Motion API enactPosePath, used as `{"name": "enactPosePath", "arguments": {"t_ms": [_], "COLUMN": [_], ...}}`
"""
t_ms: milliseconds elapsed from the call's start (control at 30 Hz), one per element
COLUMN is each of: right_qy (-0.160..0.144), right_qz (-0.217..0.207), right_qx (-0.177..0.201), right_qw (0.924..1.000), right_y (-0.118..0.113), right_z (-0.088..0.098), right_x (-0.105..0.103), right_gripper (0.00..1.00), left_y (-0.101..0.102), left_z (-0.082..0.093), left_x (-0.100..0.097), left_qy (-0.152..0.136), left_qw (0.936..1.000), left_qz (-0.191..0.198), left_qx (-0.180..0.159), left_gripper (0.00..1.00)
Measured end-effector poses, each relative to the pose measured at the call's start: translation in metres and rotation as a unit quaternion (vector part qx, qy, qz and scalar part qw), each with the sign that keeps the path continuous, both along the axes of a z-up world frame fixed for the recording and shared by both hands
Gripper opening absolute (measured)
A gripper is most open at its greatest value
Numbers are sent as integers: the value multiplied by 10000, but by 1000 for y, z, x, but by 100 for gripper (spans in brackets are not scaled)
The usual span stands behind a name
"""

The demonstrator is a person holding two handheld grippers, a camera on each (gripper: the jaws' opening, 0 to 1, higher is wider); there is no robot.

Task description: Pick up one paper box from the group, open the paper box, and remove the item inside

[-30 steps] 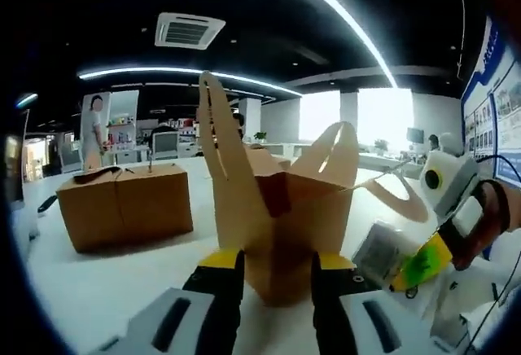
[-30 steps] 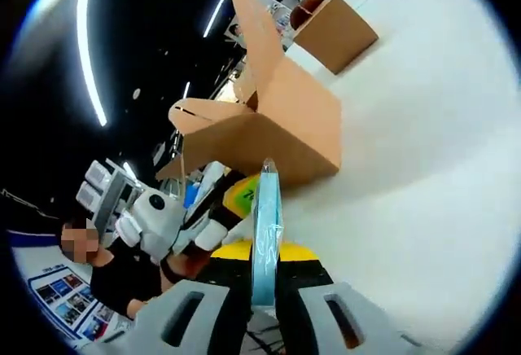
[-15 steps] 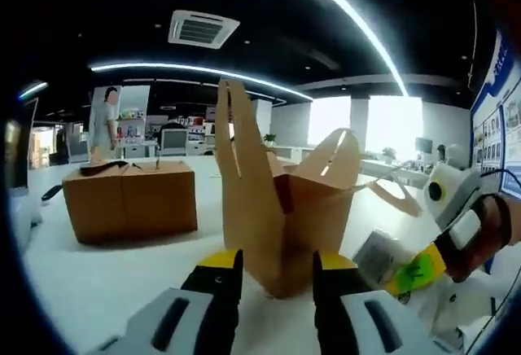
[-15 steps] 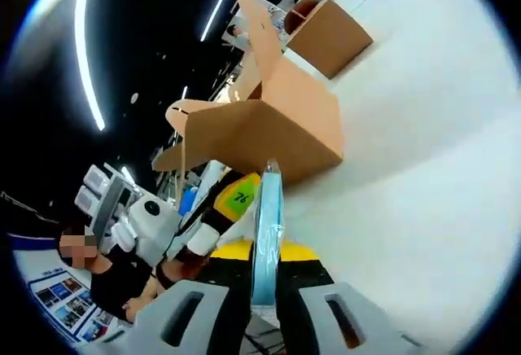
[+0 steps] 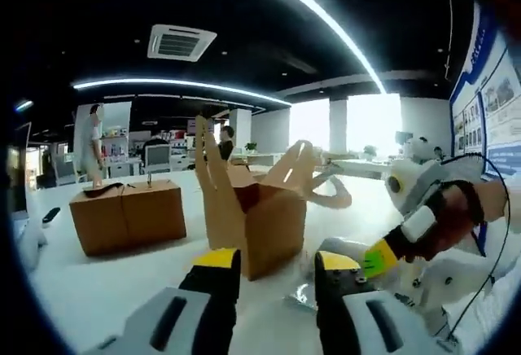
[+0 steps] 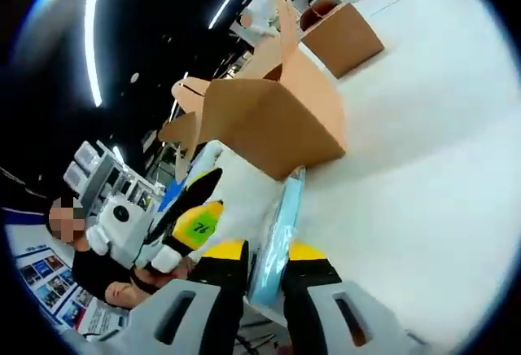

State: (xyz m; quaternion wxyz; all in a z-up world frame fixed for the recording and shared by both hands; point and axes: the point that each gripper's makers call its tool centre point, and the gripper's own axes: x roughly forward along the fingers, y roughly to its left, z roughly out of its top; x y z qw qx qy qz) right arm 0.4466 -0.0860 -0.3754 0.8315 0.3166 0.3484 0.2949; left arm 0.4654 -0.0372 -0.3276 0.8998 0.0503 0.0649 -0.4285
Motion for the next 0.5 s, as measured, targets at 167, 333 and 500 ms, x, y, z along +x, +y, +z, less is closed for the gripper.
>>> {"name": "enactPosePath", "arguments": {"t_ms": [167,333,500], "right_qy": [74,8,-359], "right_qz": [-85,48,388], "right_qx": [29,-58,-578], "right_qw": [9999,10000,9969], "right_y": [-1,3,3], "right_z": [0,0,2], "right_x": [3,0,-9], "right_gripper": [16,17,19], "left_y": [2,-13,-15], "left_z": [-20,-43,-41], "left_x": [-39,-43,-40], "left_qy": [-218,-65,146], "left_qw": [9977,9957,9975], "left_qz": [-366,-455,-506], "left_qx": [522,804,470], "left_gripper": [45,44,45]}}
